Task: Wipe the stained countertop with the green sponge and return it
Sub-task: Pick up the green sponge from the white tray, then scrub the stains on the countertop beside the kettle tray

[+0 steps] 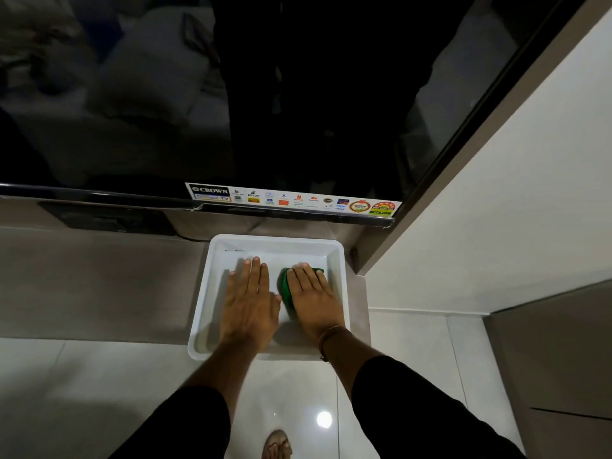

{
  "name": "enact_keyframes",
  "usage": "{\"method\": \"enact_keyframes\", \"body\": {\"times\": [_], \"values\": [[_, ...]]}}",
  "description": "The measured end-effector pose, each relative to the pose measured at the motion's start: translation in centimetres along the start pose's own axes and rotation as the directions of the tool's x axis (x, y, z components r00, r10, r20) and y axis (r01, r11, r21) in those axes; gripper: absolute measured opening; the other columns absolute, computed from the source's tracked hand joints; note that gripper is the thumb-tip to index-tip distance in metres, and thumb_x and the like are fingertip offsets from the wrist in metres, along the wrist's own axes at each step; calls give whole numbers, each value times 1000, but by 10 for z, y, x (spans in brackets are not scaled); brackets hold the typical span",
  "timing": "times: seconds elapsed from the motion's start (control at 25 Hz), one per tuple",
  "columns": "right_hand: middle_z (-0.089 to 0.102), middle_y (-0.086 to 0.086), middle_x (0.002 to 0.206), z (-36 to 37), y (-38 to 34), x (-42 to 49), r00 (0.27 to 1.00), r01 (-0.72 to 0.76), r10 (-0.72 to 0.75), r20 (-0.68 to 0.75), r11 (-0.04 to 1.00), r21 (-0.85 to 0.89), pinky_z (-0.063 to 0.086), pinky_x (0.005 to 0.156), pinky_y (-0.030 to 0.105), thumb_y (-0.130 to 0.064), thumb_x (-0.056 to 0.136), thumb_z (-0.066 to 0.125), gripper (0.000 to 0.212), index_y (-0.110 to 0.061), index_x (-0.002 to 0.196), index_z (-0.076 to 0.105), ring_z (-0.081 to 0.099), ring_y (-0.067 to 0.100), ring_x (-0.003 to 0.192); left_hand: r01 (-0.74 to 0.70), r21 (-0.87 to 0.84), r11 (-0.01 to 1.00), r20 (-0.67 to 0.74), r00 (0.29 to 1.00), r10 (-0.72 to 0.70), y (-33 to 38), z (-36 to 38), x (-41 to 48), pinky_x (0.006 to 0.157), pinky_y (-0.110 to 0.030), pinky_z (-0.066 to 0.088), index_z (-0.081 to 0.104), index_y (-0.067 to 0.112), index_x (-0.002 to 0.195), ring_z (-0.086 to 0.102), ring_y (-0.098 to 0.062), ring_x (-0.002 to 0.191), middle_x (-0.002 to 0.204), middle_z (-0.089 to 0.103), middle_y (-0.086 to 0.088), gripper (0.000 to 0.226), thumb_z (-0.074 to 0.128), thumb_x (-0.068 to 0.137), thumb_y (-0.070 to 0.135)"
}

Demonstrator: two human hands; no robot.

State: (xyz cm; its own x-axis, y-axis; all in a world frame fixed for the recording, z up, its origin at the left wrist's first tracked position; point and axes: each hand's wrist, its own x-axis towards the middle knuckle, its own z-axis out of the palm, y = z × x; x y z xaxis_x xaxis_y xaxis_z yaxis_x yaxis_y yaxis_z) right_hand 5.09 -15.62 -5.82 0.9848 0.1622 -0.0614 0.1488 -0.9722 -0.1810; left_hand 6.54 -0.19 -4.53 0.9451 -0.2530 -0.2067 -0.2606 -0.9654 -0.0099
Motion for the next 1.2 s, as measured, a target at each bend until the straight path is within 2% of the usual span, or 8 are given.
{"method": "enact_keyframes", "body": {"times": [0.24, 0.36, 0.6, 0.72, 0.84, 0.92, 1.08, 1.2], "values": [[33, 16, 164, -38, -3, -13, 989, 109, -106, -100, 994, 29, 5, 121, 48, -22, 94, 71, 77, -10, 156, 27, 22, 36, 154, -5, 15, 1000, -20, 1000, 6, 12, -33, -20, 129, -56, 2, -13, 8, 162, -19, -37, 156, 172, -16, -19, 75, 18, 109, 52], [34, 17, 164, -78, 17, -48, 978, 115, -113, -173, 993, 0, 10, 122, 50, -16, 90, 73, 81, -9, 156, 26, 23, 36, 154, -78, 9, 997, -45, 996, 78, 46, -66, -44, 128, -59, -1, -13, 8, 161, -19, -37, 156, 170, -18, -20, 75, 1, 104, 55], [24, 16, 168, -139, 141, -179, 956, -135, 127, -264, 991, -11, 11, 127, 50, 6, 92, 62, 83, -9, 160, 17, 11, 38, 156, -238, 34, 971, -71, 968, 240, 195, -113, -90, 129, -58, 7, 5, 8, 165, 0, -39, 159, 174, 3, -19, 87, -18, 95, 54], [18, 15, 169, -160, 231, -273, 901, -300, 278, -332, 954, -18, 7, 127, 49, 9, 90, 58, 87, -10, 161, 11, 6, 38, 157, -402, -14, 915, -98, 912, 399, 308, -122, -112, 129, -57, 5, 9, 7, 164, 5, -37, 159, 174, 8, -17, 99, -26, 88, 60], [20, 15, 169, -173, 321, -376, 819, -471, 429, -382, 882, -20, 3, 127, 49, 10, 91, 55, 84, -10, 161, 13, 8, 38, 156, -582, -33, 813, -142, 808, 572, 433, -129, -135, 127, -52, -5, 23, 4, 161, 17, -39, 157, 170, 22, -19, 104, -27, 91, 63], [26, 14, 168, -182, 370, -439, 741, -580, 532, -410, 814, 8, 7, 127, 50, 11, 92, 54, 81, -10, 161, 18, 13, 38, 156, -689, -13, 724, -184, 714, 676, 504, -129, -149, 128, -55, 4, 28, 3, 160, 24, -40, 155, 168, 29, -19, 103, -23, 94, 64], [26, 13, 167, -207, 466, -572, 509, -816, 756, -412, 576, 51, 13, 127, 51, 9, 92, 55, 80, -12, 161, 19, 15, 37, 155, -856, 4, 516, -145, 510, 848, 659, -130, -178, 125, -54, 0, 15, 6, 163, 11, -35, 159, 172, 16, -16, 87, -5, 99, 61], [26, 14, 168, -222, 519, -655, 345, -913, 851, -397, 403, 69, 13, 127, 50, 7, 94, 56, 80, -12, 161, 18, 16, 37, 155, -943, 38, 330, -114, 324, 939, 762, -129, -197, 127, -56, 12, 20, 5, 162, 12, -35, 159, 172, 18, -17, 80, 15, 100, 55]]}}
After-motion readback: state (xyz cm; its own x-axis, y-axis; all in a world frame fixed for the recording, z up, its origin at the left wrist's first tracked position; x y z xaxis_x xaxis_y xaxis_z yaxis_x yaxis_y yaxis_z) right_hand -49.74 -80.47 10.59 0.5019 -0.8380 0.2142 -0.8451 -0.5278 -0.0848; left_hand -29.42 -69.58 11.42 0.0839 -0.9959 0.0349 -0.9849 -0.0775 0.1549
